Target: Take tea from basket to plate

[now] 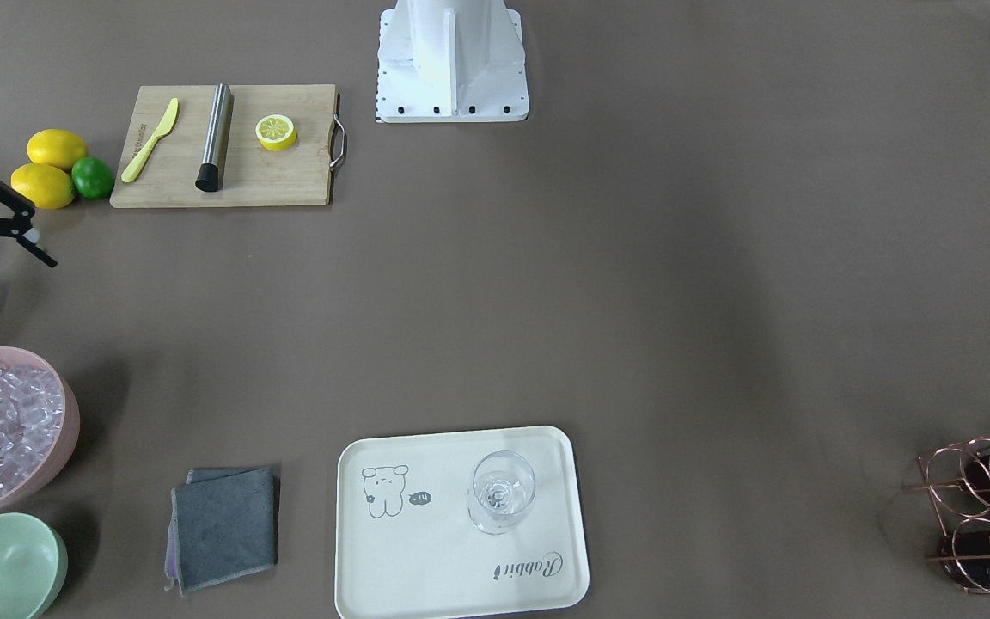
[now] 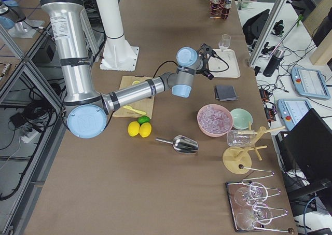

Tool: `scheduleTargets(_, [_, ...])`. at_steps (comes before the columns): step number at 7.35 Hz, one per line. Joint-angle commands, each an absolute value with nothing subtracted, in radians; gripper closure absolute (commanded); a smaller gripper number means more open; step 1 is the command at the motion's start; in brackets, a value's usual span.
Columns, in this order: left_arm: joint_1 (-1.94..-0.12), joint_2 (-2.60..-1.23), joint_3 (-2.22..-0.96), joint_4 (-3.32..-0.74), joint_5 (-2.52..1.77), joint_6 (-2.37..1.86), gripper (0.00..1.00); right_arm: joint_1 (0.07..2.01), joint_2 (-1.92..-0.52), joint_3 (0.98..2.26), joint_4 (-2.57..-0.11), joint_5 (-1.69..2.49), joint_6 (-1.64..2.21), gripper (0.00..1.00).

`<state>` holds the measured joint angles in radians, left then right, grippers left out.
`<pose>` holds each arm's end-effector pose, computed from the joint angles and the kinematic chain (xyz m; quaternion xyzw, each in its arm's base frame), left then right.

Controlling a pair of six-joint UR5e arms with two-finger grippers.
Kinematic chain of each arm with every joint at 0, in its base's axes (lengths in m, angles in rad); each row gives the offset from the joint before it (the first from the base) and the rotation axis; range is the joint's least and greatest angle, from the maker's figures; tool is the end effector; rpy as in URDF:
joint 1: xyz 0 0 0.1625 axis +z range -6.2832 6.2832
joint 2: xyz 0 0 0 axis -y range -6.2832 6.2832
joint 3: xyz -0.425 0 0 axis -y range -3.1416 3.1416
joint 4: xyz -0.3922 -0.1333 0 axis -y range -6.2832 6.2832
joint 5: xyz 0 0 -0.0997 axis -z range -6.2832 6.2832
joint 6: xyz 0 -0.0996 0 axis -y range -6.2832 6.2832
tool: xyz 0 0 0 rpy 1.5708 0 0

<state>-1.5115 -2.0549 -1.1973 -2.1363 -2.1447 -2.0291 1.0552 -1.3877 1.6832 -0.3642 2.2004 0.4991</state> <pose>-0.0366 -0.7211 0.4982 -0.0710 0.4092 -0.7020 0.5785 -0.2012 -0.5064 0.3722 0.4572 -0.5131 -0.2170 0.6933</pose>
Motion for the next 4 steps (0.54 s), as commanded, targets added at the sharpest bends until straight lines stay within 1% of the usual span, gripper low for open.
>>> scheduleTargets(1, [-1.54,-2.065,-1.222,-2.14,-2.148,-2.037,1.0,0.961,-1.326,1.547,-0.036,2.109,0.509,0.0])
scheduleTargets(2, [-1.549,-2.056,-1.288,-2.116,-2.154,-2.058,1.0,0.934,-1.298,1.536,0.05,2.111,0.508,0.0])
scheduleTargets(3, [-1.549,-2.024,-1.392,-2.085,-2.155,-2.151,1.0,0.917,-1.27,1.531,0.128,2.103,0.503,0.0])
scheduleTargets(4, [-1.531,-1.934,-1.551,-2.082,-2.157,-2.239,1.0,0.916,-1.26,1.535,0.147,2.102,0.503,0.0])
